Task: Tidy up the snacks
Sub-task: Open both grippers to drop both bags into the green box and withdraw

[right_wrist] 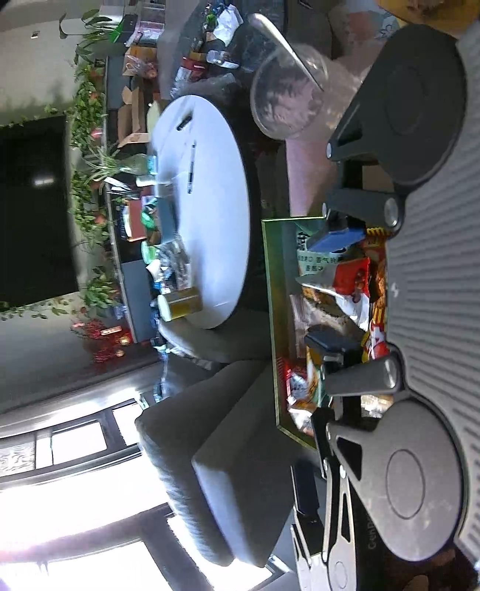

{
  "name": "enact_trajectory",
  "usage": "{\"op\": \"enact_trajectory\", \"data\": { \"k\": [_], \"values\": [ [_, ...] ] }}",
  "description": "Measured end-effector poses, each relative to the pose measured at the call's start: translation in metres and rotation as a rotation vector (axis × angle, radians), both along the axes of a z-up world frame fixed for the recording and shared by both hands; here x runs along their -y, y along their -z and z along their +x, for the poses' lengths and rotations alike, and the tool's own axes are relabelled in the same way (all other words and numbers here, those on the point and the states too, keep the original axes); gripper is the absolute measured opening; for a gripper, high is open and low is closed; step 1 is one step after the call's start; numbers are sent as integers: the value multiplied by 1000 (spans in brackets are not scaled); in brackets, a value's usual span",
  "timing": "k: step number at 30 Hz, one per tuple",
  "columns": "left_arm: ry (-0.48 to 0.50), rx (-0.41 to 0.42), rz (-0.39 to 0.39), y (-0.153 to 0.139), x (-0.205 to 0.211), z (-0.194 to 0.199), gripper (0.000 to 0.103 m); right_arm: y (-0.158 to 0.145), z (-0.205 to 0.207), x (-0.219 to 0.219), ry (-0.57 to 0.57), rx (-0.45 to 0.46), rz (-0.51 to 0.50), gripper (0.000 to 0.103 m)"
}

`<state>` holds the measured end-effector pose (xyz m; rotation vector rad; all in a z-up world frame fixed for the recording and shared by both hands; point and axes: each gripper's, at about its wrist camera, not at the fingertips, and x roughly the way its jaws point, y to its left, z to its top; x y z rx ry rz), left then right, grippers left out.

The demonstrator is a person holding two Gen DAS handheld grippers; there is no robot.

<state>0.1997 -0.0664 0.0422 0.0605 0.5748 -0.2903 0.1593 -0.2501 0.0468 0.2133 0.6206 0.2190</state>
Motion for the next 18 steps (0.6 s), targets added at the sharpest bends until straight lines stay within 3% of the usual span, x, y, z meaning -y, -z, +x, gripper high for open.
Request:
{"op": "enact_trajectory", "data": {
  "k": [5,10,18],
  "values": [
    [-35,59,30,-17,-7,-40,102,-19,-31,1,-14,53,29,59],
    [-52,105,32,-18,-16,-88,102,-20,-72,1,-26,65,64,60],
    [-95,16,-3,14,-23,-139,102,1,-120,-8,-28,-15,77,60]
  ]
}}
